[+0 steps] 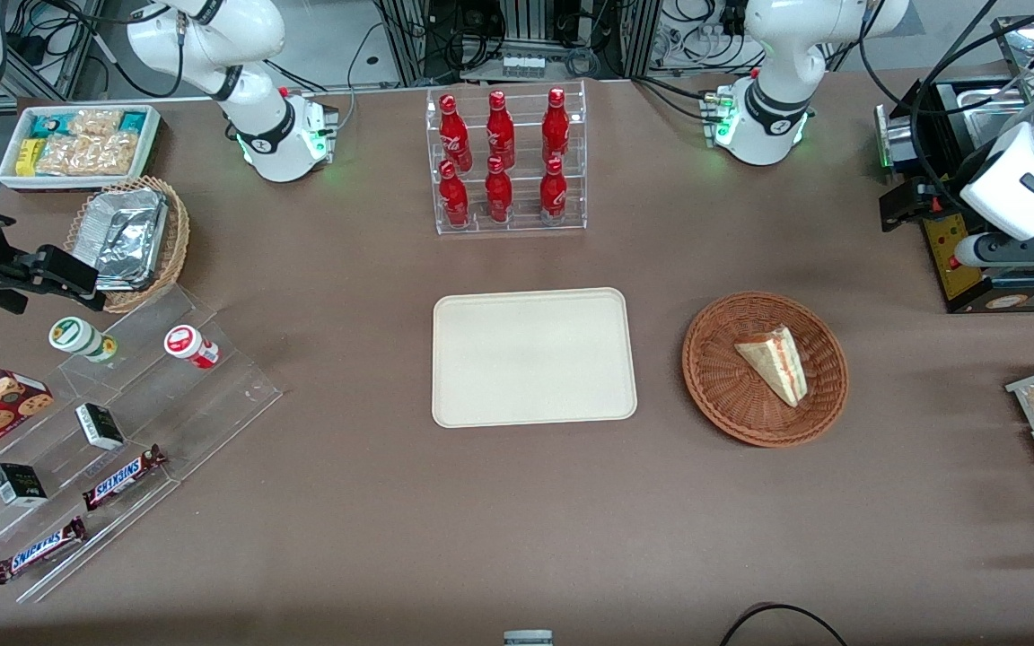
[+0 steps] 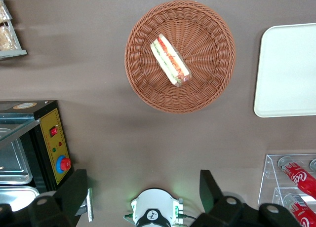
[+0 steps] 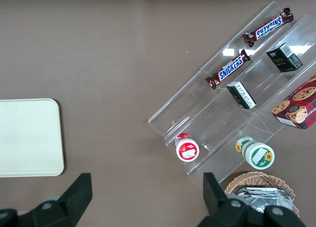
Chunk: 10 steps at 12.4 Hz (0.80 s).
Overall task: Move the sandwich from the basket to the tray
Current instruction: 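Move the left gripper down over the wrapped sandwich in the wicker basket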
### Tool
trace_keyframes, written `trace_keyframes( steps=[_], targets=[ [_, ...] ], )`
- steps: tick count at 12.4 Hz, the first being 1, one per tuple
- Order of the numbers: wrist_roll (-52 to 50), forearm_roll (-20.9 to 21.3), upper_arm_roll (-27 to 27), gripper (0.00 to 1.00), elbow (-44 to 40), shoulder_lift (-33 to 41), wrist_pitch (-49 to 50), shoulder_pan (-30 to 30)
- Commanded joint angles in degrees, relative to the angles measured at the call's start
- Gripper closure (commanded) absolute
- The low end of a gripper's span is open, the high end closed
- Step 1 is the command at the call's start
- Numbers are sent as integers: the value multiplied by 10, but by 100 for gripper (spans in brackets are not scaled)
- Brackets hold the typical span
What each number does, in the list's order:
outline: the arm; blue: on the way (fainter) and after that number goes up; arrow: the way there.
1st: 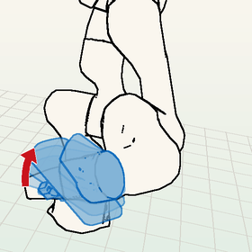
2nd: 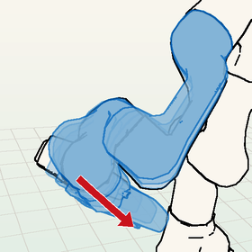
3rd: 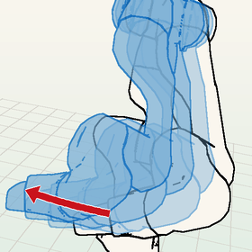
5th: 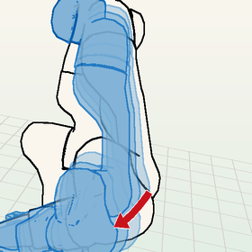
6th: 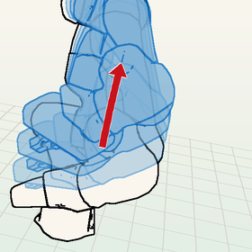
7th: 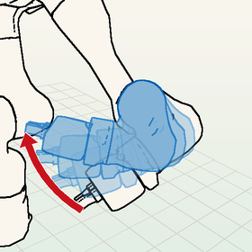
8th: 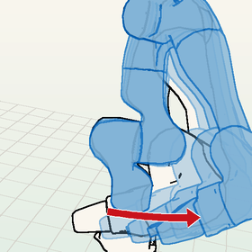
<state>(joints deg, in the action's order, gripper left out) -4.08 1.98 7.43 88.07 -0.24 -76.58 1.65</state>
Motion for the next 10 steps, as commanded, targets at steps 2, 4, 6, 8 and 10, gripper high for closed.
trace_keyframes(
  steps=[2, 4, 6, 8, 10],
  targets=[
    [-6, 1, 3, 0, 23, -9, -11, 0],
    [-6, 1, 4, 0, 35, -27, -24, -2],
    [-7, 2, 6, 0, 95, -28, -86, -14],
    [-8, 3, 7, 0, 154, -29, -160, -20],
    [-9, 3, 10, 0, 221, -27, -245, -20]
  ],
)
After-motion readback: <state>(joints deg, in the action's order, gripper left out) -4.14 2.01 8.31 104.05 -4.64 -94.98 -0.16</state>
